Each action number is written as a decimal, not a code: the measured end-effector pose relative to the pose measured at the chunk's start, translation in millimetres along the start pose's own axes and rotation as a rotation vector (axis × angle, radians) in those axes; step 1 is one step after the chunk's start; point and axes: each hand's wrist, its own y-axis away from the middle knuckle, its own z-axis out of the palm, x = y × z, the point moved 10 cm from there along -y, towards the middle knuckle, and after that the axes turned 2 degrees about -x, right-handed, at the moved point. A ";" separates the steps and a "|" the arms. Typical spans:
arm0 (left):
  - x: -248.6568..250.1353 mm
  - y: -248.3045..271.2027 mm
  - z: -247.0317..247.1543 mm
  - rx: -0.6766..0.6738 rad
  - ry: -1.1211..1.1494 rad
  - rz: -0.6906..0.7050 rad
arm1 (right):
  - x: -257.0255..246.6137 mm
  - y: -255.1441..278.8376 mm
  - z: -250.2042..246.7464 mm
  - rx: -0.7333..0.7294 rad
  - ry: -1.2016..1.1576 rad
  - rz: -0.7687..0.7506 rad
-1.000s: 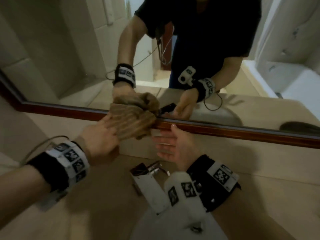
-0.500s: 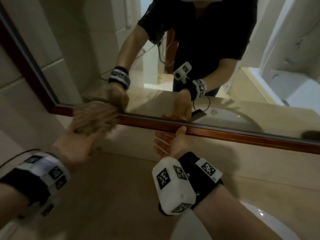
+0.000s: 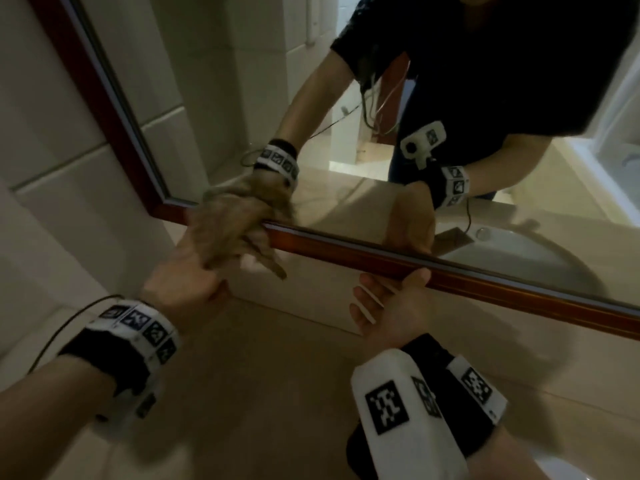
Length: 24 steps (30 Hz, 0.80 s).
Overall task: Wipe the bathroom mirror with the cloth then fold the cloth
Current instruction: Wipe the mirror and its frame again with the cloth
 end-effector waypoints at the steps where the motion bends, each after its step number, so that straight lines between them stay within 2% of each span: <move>1: -29.5 7.0 9.8 -0.049 0.077 -0.222 | 4.8 1.5 8.1 -0.009 0.007 0.023; 2: -52.6 15.5 19.1 -0.097 0.135 -0.414 | 11.9 3.3 17.5 -0.025 0.030 0.049; 3: -68.2 22.5 28.8 -0.146 0.205 -0.537 | 20.4 5.6 29.8 -0.055 0.069 0.074; 5: -80.1 24.6 35.0 -0.138 0.289 -0.609 | 39.3 9.2 60.8 -0.148 0.162 0.119; 8: -88.0 23.7 33.6 -0.087 0.284 -0.629 | 62.9 10.9 105.5 -0.248 0.253 0.141; 9: -87.0 24.4 29.3 -0.058 0.263 -0.604 | 67.3 9.6 116.9 -0.252 0.266 0.125; 11: -78.2 25.4 13.9 0.077 0.115 -0.454 | 71.3 6.6 131.8 -0.233 0.288 0.067; 14: -70.9 29.3 4.0 0.153 0.010 -0.366 | 72.4 -2.7 137.2 -0.216 0.364 -0.043; 18: -62.6 21.9 2.8 0.208 0.095 -0.197 | 67.4 -12.3 131.8 -0.175 0.390 -0.189; 22: -86.2 22.0 15.2 0.155 0.138 -0.234 | 70.9 -13.2 130.9 -0.161 0.407 -0.274; 23: -91.7 22.2 10.4 0.163 0.155 -0.248 | 74.5 -12.2 131.6 -0.166 0.409 -0.271; 24: -96.4 21.9 0.7 0.251 0.167 -0.249 | 78.8 -10.5 133.5 -0.180 0.412 -0.255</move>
